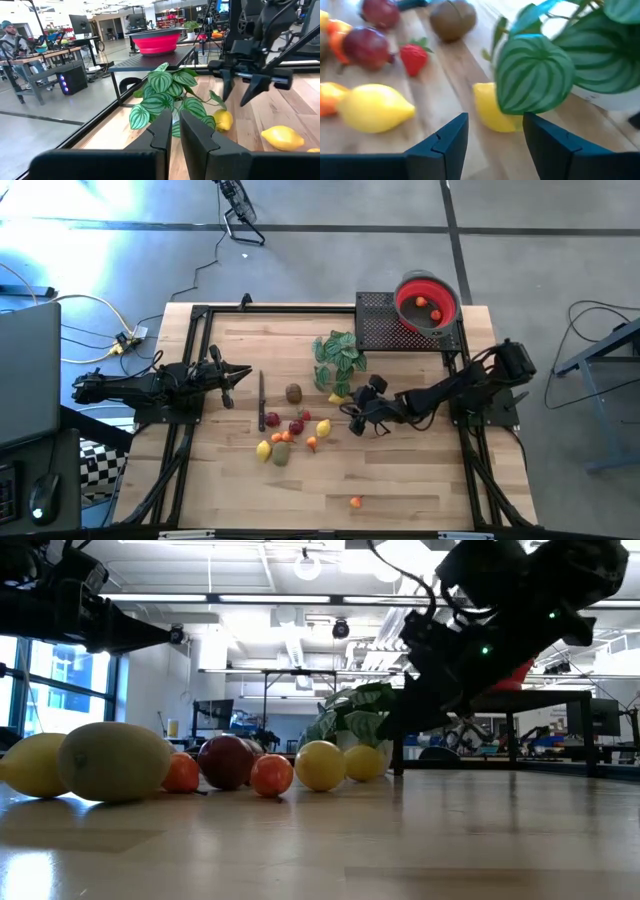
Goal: Pick & Place Fruit
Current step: Put the lemon into the red colander
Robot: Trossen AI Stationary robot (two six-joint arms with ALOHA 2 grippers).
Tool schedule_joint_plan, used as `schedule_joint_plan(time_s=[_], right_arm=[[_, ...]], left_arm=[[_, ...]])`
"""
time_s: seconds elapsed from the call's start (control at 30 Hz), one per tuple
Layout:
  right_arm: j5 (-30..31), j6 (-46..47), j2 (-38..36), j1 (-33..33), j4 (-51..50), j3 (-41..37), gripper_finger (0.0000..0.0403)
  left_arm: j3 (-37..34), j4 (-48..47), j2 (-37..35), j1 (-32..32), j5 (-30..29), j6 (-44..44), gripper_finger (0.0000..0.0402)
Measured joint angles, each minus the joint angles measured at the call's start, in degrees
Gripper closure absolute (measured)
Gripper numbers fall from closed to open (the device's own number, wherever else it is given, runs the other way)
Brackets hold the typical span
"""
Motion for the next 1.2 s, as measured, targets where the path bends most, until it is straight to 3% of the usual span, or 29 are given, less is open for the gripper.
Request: schedule_joint_plan(time_s=[0.47,1.2], right_arm=[[-5.45,1.47,0.00,-2.85,-3.28,0.00,0.0177],[-12.13,10.08,0.00,-2.83,-2.29,0.00,0.0176]], left_arm=[[0.00,0.00,0.00,0.00,-0.02,-0.01,0.0368],[0.00,-0.02,0.00,0.01,-0.11,0.01,0.0368]])
